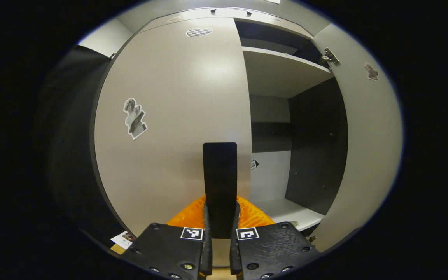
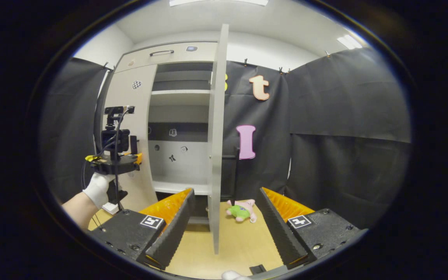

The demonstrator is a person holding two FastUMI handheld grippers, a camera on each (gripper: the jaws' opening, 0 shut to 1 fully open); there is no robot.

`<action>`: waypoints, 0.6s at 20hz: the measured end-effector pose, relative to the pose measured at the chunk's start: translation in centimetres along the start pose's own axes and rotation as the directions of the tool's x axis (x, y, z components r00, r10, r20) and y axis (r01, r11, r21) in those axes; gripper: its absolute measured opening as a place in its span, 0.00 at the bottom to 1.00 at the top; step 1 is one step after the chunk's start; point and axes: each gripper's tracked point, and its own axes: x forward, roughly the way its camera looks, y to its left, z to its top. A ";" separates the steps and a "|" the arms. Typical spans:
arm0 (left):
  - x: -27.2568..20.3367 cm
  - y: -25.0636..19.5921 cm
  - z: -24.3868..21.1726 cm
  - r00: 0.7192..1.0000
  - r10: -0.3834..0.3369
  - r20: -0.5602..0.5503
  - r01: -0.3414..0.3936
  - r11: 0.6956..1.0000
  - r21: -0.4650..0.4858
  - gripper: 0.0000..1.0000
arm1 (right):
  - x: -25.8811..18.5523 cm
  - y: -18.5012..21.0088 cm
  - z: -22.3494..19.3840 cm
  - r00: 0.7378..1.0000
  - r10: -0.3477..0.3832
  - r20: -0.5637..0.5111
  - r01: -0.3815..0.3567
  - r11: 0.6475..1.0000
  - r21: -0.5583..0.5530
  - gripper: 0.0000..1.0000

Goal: Open the right door of the double-door shoe cabinet with the right hand, and open the left door with the left hand.

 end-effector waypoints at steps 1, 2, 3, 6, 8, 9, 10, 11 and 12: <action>-0.1 0.2 -0.1 1.000 -0.002 -0.002 0.002 1.000 0.007 0.02 | -0.1 -0.1 0.0 1.000 0.000 0.002 0.000 1.000 0.002 0.99; -0.3 0.1 0.0 1.000 -0.006 0.001 0.006 1.000 0.009 0.08 | -0.2 0.0 0.1 1.000 0.003 0.006 -0.003 1.000 0.004 0.99; -0.3 0.1 0.0 1.000 -0.010 0.001 0.010 1.000 0.009 0.05 | -0.1 0.0 0.1 1.000 0.007 0.007 -0.007 1.000 0.001 0.99; -0.7 0.1 0.0 1.000 -0.022 0.000 0.022 1.000 -0.006 0.05 | -0.1 0.1 0.2 1.000 0.019 0.013 -0.019 1.000 -0.001 0.99; -1.5 0.1 0.1 1.000 -0.028 0.004 0.028 0.999 -0.016 0.05 | -0.1 0.3 0.2 0.999 0.032 0.015 -0.032 0.999 -0.004 0.99; -1.9 0.0 0.2 0.999 -0.035 0.002 0.035 0.999 -0.008 0.05 | -0.4 0.4 0.2 0.999 0.037 0.017 -0.037 0.999 -0.006 0.99; -2.3 0.0 0.2 0.999 -0.041 0.006 0.041 0.999 -0.005 0.05 | -0.4 0.5 0.3 0.999 0.041 0.020 -0.040 0.999 -0.010 0.99; -2.6 0.1 0.2 0.999 -0.046 0.008 0.046 0.999 -0.008 0.05 | -0.3 0.7 0.2 0.999 0.050 0.019 -0.049 0.999 -0.013 1.00; -3.0 0.2 0.3 0.999 -0.053 0.012 0.053 0.999 -0.010 0.05 | -0.3 0.7 0.3 0.998 0.055 0.021 -0.055 0.998 -0.014 0.99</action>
